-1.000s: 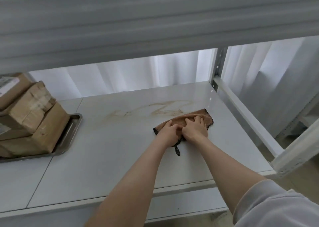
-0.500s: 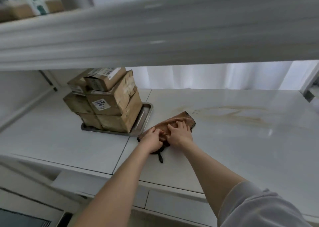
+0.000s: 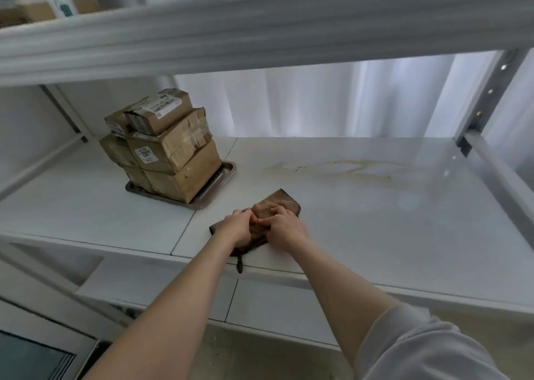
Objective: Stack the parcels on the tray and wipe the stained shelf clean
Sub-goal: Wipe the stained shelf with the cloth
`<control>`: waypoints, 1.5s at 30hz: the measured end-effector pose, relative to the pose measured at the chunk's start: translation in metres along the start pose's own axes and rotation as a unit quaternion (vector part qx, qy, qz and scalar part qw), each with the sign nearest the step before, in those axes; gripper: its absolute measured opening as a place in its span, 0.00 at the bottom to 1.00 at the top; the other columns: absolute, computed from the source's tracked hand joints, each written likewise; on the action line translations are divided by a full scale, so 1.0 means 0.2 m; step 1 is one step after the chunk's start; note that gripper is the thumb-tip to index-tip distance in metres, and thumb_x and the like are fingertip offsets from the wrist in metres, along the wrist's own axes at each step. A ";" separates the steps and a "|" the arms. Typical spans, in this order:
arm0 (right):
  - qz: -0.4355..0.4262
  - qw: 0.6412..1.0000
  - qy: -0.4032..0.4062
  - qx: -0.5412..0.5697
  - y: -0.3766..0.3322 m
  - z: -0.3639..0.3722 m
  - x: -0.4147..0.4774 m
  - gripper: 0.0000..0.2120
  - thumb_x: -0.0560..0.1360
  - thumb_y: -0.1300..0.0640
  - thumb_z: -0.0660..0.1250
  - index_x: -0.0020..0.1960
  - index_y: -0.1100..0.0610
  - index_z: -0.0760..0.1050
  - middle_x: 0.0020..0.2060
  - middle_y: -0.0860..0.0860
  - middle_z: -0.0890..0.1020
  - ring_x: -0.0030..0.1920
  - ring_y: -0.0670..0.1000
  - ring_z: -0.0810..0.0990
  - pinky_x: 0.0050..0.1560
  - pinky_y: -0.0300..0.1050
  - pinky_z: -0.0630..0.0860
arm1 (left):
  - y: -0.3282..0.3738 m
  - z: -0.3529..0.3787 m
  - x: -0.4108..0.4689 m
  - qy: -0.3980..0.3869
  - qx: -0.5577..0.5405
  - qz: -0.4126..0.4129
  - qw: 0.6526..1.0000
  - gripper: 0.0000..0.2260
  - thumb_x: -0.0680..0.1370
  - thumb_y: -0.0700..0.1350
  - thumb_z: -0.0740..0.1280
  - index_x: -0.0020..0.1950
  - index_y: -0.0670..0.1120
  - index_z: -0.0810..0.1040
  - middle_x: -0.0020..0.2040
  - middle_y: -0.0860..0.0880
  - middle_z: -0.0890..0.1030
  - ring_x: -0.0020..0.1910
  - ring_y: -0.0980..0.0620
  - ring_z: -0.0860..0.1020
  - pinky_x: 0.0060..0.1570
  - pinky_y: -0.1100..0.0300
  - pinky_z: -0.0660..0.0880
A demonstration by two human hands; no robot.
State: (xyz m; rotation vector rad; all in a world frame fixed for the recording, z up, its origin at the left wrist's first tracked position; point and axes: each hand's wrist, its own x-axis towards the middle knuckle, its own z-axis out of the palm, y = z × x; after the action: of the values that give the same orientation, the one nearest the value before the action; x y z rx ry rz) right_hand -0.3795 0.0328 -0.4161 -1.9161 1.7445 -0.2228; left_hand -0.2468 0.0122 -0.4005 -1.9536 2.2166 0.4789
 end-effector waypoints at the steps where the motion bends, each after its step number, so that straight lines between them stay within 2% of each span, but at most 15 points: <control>1: 0.013 1.000 0.009 0.002 0.06 -0.03 -0.06 0.18 0.79 0.52 0.61 0.67 0.38 0.72 0.73 0.48 0.63 0.73 0.52 0.60 0.70 0.46 0.60 | 0.08 0.02 -0.03 0.004 0.004 0.018 1.000 0.17 0.76 0.41 0.61 0.64 0.51 0.69 0.65 0.45 0.69 0.61 0.44 0.73 0.57 0.53 0.72; 8: 0.149 0.983 0.102 -0.001 0.49 -0.19 -0.49 0.16 0.76 0.54 0.61 0.62 0.44 0.76 0.66 0.52 0.70 0.68 0.56 0.66 0.61 0.49 0.68 | 0.68 0.20 -0.23 0.000 -0.034 0.151 0.988 0.15 0.78 0.45 0.63 0.65 0.47 0.71 0.67 0.45 0.71 0.65 0.46 0.70 0.66 0.56 0.67; 13: 0.243 0.964 0.109 0.015 0.69 -0.27 -0.69 0.11 0.73 0.48 0.62 0.51 0.48 0.79 0.52 0.50 0.81 0.54 0.54 0.78 0.48 0.44 0.76 | 0.95 0.29 -0.36 -0.026 -0.071 0.192 0.979 0.12 0.77 0.45 0.62 0.60 0.49 0.77 0.65 0.45 0.69 0.62 0.44 0.72 0.62 0.55 0.70; 18: 0.264 0.964 0.038 -0.018 0.69 -0.31 -0.79 0.14 0.72 0.43 0.64 0.47 0.52 0.79 0.42 0.51 0.82 0.43 0.53 0.80 0.40 0.41 0.74 | 0.99 0.31 -0.47 -0.049 -0.061 0.201 0.976 0.06 0.75 0.42 0.64 0.45 0.50 0.80 0.49 0.44 0.79 0.45 0.47 0.75 0.44 0.59 0.71; 20: 0.252 0.967 -0.027 0.006 0.68 -0.35 -0.81 0.12 0.72 0.47 0.66 0.43 0.56 0.76 0.38 0.53 0.80 0.40 0.55 0.79 0.40 0.43 0.75 | 0.98 0.29 -0.50 -0.069 -0.046 0.187 0.979 0.04 0.73 0.43 0.66 0.43 0.47 0.80 0.43 0.45 0.80 0.46 0.44 0.79 0.44 0.57 0.74; 23: 0.243 0.956 -0.156 0.058 0.66 -0.40 -0.86 0.08 0.72 0.54 0.68 0.42 0.60 0.75 0.36 0.55 0.78 0.34 0.54 0.76 0.37 0.45 0.74 | 0.95 0.23 -0.53 -0.138 -0.029 0.181 0.973 0.08 0.74 0.44 0.68 0.51 0.43 0.82 0.52 0.43 0.82 0.50 0.45 0.79 0.50 0.56 0.76; 26: 0.224 0.949 -0.197 0.104 0.64 -0.42 -0.85 0.14 0.72 0.56 0.68 0.53 0.64 0.78 0.47 0.59 0.83 0.42 0.57 0.79 0.48 0.50 0.79 | 0.88 0.16 -0.53 -0.174 -0.043 0.178 0.968 0.06 0.74 0.46 0.67 0.48 0.46 0.81 0.50 0.45 0.82 0.45 0.49 0.76 0.47 0.57 0.74; 30: 0.157 0.959 -0.057 0.229 0.54 -0.51 -0.84 0.11 0.73 0.52 0.71 0.52 0.56 0.81 0.38 0.51 0.79 0.37 0.49 0.76 0.36 0.39 0.72 | 0.78 0.02 -0.51 -0.121 -0.195 0.155 0.961 0.04 0.76 0.43 0.64 0.48 0.45 0.77 0.45 0.46 0.77 0.46 0.49 0.75 0.47 0.55 0.75; 32: 0.120 0.947 0.006 0.299 0.48 -0.56 -0.81 0.11 0.74 0.53 0.70 0.55 0.54 0.81 0.40 0.50 0.81 0.38 0.48 0.78 0.37 0.40 0.74 | 0.74 -0.08 -0.49 -0.137 -0.290 0.146 0.936 0.08 0.76 0.43 0.65 0.54 0.46 0.74 0.50 0.47 0.78 0.50 0.50 0.77 0.51 0.55 0.77; 35: 0.078 0.934 0.034 0.348 0.39 -0.60 -0.75 0.10 0.75 0.55 0.70 0.56 0.56 0.80 0.41 0.49 0.82 0.39 0.47 0.79 0.36 0.38 0.75 | 0.69 -0.17 -0.45 -0.129 -0.370 0.159 0.906 0.17 0.74 0.47 0.70 0.61 0.47 0.72 0.56 0.49 0.79 0.56 0.51 0.78 0.50 0.58 0.77; 38: 0.042 0.908 0.094 0.405 0.32 -0.60 -0.68 0.09 0.76 0.58 0.69 0.55 0.60 0.79 0.40 0.50 0.81 0.42 0.49 0.78 0.38 0.35 0.74 | 0.68 -0.20 -0.42 -0.067 -0.425 0.163 0.888 0.10 0.75 0.45 0.69 0.55 0.43 0.77 0.50 0.46 0.80 0.50 0.50 0.79 0.46 0.60 0.78; 40: 0.056 0.900 0.151 0.406 0.32 -0.59 -0.62 0.13 0.76 0.57 0.69 0.59 0.59 0.77 0.46 0.52 0.79 0.49 0.50 0.77 0.43 0.36 0.74 | 0.66 -0.21 -0.38 -0.029 -0.458 0.138 0.878 0.05 0.76 0.44 0.69 0.47 0.43 0.79 0.44 0.45 0.81 0.46 0.49 0.79 0.42 0.59 0.79; 42: 0.111 0.910 0.194 0.350 0.33 -0.58 -0.55 0.17 0.74 0.51 0.71 0.59 0.57 0.75 0.50 0.52 0.78 0.52 0.51 0.76 0.52 0.42 0.75 | 0.62 -0.23 -0.33 -0.003 -0.477 0.107 0.872 0.06 0.75 0.45 0.69 0.47 0.42 0.79 0.44 0.44 0.82 0.45 0.47 0.81 0.41 0.57 0.81; 43: 0.146 0.912 0.212 0.321 0.34 -0.57 -0.53 0.17 0.73 0.47 0.71 0.55 0.57 0.75 0.48 0.52 0.78 0.51 0.52 0.77 0.52 0.45 0.75 | 0.60 -0.23 -0.30 0.010 -0.484 0.086 0.871 0.07 0.76 0.45 0.68 0.49 0.42 0.80 0.46 0.43 0.82 0.46 0.46 0.81 0.41 0.55 0.81; 45: 0.183 0.905 0.202 0.327 0.34 -0.57 -0.50 0.17 0.72 0.44 0.70 0.47 0.58 0.76 0.42 0.53 0.79 0.41 0.51 0.77 0.43 0.46 0.75 | 0.57 -0.24 -0.25 0.038 -0.489 0.047 0.870 0.07 0.77 0.45 0.65 0.48 0.42 0.80 0.48 0.42 0.82 0.45 0.44 0.81 0.41 0.54 0.81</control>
State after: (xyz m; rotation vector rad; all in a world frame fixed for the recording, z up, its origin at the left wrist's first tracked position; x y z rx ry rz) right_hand -0.5065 0.0967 -0.3310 -1.0834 1.9141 -0.9811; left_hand -0.3475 0.0554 -0.3232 -2.2360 2.3284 1.8664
